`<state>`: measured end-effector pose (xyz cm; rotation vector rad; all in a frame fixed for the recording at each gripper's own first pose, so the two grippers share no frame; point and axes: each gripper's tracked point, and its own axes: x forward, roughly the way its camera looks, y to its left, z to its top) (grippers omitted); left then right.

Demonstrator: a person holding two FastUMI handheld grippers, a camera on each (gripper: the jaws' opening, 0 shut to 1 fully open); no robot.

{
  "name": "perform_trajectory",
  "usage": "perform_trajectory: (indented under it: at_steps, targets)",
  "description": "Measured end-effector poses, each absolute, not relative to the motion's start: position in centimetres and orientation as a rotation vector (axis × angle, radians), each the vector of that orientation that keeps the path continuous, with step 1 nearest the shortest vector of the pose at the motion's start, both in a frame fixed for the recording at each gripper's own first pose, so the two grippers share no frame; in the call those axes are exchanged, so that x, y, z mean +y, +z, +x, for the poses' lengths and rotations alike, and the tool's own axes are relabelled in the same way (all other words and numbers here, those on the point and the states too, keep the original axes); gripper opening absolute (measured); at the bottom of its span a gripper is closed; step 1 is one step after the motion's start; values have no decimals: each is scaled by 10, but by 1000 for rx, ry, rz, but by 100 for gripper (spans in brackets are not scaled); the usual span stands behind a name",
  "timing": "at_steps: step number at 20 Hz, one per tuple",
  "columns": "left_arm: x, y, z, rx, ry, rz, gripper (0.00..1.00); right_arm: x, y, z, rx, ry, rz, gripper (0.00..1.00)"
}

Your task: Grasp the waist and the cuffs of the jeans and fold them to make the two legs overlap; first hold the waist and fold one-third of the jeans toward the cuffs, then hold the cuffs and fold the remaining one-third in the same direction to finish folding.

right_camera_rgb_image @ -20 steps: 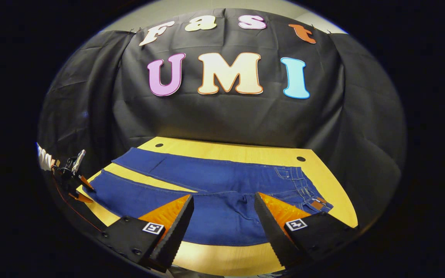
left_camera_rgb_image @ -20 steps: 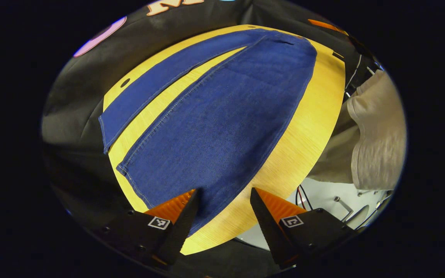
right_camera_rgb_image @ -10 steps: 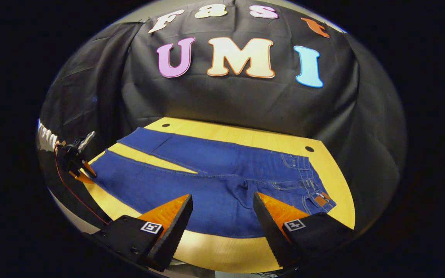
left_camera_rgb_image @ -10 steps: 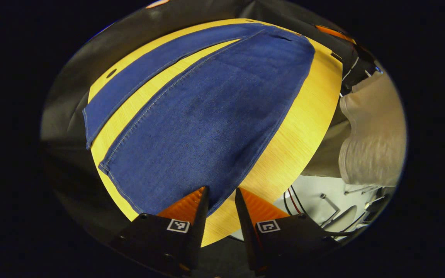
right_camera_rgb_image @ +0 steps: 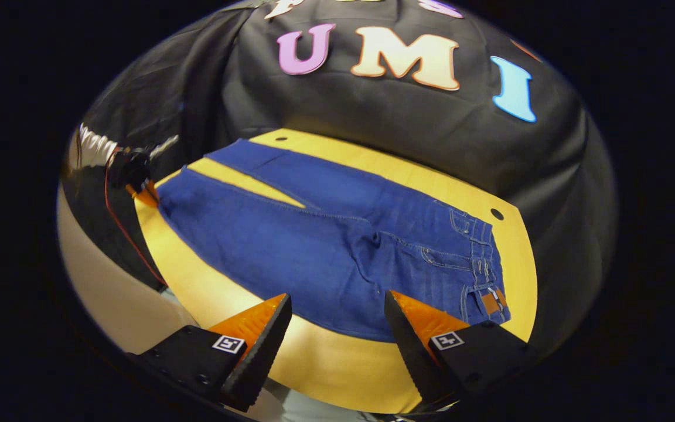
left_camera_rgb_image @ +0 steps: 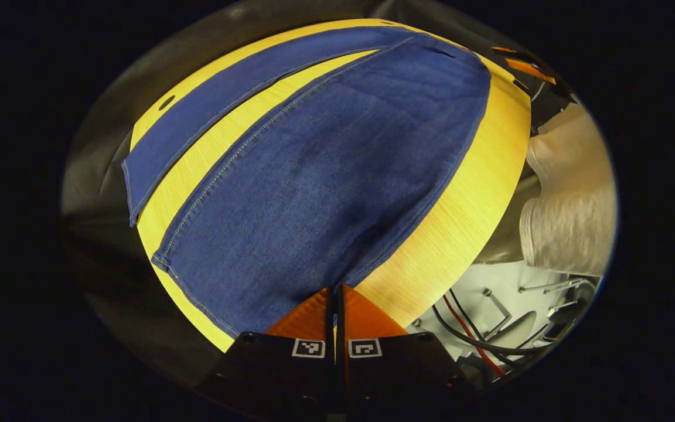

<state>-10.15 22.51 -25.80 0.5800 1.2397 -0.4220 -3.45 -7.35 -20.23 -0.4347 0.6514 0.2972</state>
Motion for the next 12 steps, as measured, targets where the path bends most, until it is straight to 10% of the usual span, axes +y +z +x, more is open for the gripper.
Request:
perform_trajectory:
  at_steps: [12]
  targets:
    - [225,-258,-100,1271,-404,603,0,-149,-286,-18,1049,519,-751,99]
